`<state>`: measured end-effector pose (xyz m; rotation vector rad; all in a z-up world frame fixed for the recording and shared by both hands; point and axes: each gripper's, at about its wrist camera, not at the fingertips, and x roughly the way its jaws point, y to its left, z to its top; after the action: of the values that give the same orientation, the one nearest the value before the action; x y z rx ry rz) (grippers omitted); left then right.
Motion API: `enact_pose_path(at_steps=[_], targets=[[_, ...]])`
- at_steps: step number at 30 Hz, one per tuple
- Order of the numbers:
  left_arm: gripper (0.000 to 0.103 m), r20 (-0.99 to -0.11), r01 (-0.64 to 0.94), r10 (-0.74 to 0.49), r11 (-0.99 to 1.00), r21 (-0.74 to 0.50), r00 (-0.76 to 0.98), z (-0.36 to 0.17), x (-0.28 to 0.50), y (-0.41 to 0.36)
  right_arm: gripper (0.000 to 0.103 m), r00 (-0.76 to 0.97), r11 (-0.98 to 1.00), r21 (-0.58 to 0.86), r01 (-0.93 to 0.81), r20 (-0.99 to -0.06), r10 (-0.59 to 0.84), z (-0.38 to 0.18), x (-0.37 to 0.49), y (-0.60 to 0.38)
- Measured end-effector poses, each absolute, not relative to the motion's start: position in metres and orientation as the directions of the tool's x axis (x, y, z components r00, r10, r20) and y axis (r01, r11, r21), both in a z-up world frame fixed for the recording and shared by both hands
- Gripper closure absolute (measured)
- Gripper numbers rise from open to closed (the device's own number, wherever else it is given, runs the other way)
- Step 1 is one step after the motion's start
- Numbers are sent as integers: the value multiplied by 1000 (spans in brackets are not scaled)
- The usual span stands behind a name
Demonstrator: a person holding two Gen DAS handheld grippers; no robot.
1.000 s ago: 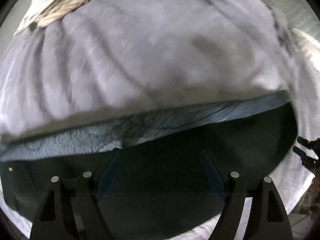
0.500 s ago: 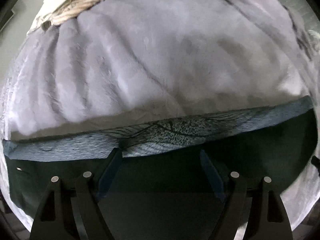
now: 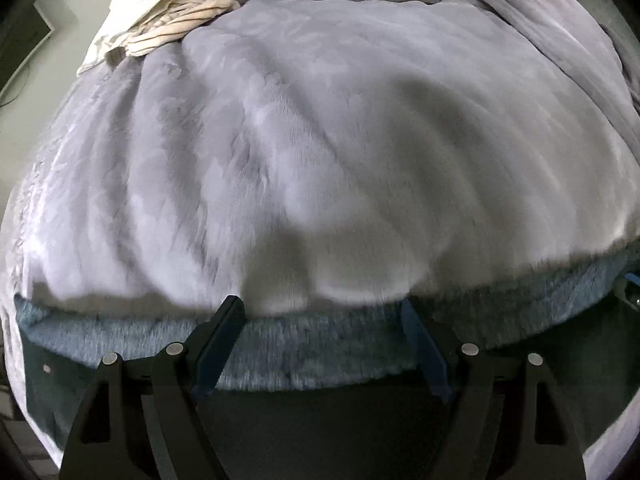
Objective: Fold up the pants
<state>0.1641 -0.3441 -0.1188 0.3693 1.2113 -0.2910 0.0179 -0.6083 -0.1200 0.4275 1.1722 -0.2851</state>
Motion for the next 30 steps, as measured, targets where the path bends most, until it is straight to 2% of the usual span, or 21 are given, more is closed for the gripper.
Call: enact_pose_path(at_steps=[3, 6, 10, 13, 18, 24, 26, 28, 29, 30], targets=[[21, -951, 393, -6, 912, 122, 310, -120, 176, -343, 61, 386, 838, 231, 494, -922, 27, -117, 15, -628], [21, -947, 382, -26, 919, 103, 319, -102, 178, -327, 48, 409, 791, 283, 542, -911, 46, -103, 0, -637], [21, -936, 411, -4, 899, 151, 353, -75, 161, -284, 47, 496, 683, 514, 520, -832, 248, -89, -32, -629], [21, -934, 391, 36, 902, 184, 355, -63, 147, -237, 47, 529, 583, 671, 457, -733, 428, -89, -57, -585], [21, -927, 322, 141, 910, 259, 347, -64, 130, -158, 47, 461, 410, 817, 406, -570, 680, -119, -63, -474], [21, -914, 212, 211, 932, 295, 346, -81, 150, -70, 47, 406, 324, 861, 392, -478, 779, -153, -33, -369], [6, -926, 204, 173, 946, 250, 336, -89, 157, -50, 47, 413, 307, 862, 404, -471, 780, -161, -22, -353], [3, -938, 213, 124, 956, 200, 324, -94, 163, -38, 47, 418, 306, 853, 422, -483, 770, -168, -21, -343], [3, -944, 220, 103, 959, 178, 312, -95, 168, -36, 50, 422, 301, 851, 430, -484, 767, -172, -16, -338], [3, -950, 226, 81, 962, 153, 300, -97, 170, -34, 64, 419, 301, 843, 446, -494, 762, -175, -13, -334]])
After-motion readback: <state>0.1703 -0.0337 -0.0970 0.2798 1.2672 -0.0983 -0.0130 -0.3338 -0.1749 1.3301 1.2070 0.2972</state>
